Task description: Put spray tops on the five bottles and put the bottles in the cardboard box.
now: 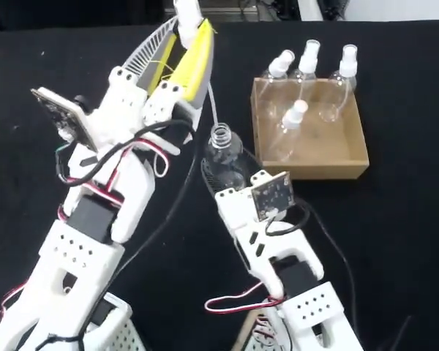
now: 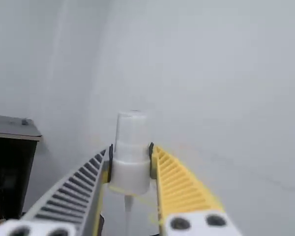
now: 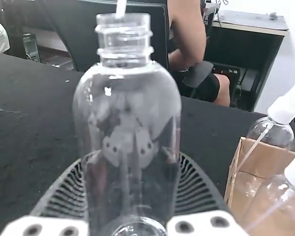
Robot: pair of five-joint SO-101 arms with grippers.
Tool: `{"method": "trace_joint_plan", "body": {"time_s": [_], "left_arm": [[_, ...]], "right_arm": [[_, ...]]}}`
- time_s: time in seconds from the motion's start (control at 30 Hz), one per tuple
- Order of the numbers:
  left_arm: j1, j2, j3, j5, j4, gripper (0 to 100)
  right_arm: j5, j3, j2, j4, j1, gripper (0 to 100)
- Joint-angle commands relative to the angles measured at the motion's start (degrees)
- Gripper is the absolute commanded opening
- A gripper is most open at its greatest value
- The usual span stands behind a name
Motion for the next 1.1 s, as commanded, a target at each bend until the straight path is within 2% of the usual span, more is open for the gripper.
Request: {"method": "trace_joint_plan", "body": {"time_s": [0.0, 0.27, 0.5, 0.63, 0.8, 0.97, 1.07], "left_arm": [[1.2, 0.1, -1.7, -0.5, -1.0, 3], [1.4, 0.5, -1.2, -0.5, -0.8, 3], [4.4, -0.7, 2.2, -0.5, 4.3, 3], [4.4, -4.0, 5.4, -0.2, 8.6, 3], [7.3, -10.5, 11.7, -0.5, 9.2, 4], [7.2, -16.3, 18.8, -0.5, 9.2, 23], [6.9, -18.5, 21.1, -0.5, 9.2, 22]], "right_arm": [[-0.4, -0.7, -1.5, -1.6, -0.5, 1.1], [-0.4, -0.7, -1.5, -1.6, -0.4, 1.1], [-0.8, -0.9, -1.6, -1.6, -0.5, 1.1], [-0.8, -1.1, -1.6, -1.6, -0.6, 1.1], [-0.8, -1.1, -1.6, -1.6, -0.6, 1.1], [-0.8, -1.1, -1.6, -1.6, -0.5, 1.1], [-0.9, -1.1, -1.6, -1.6, -0.4, 1.1]]}}
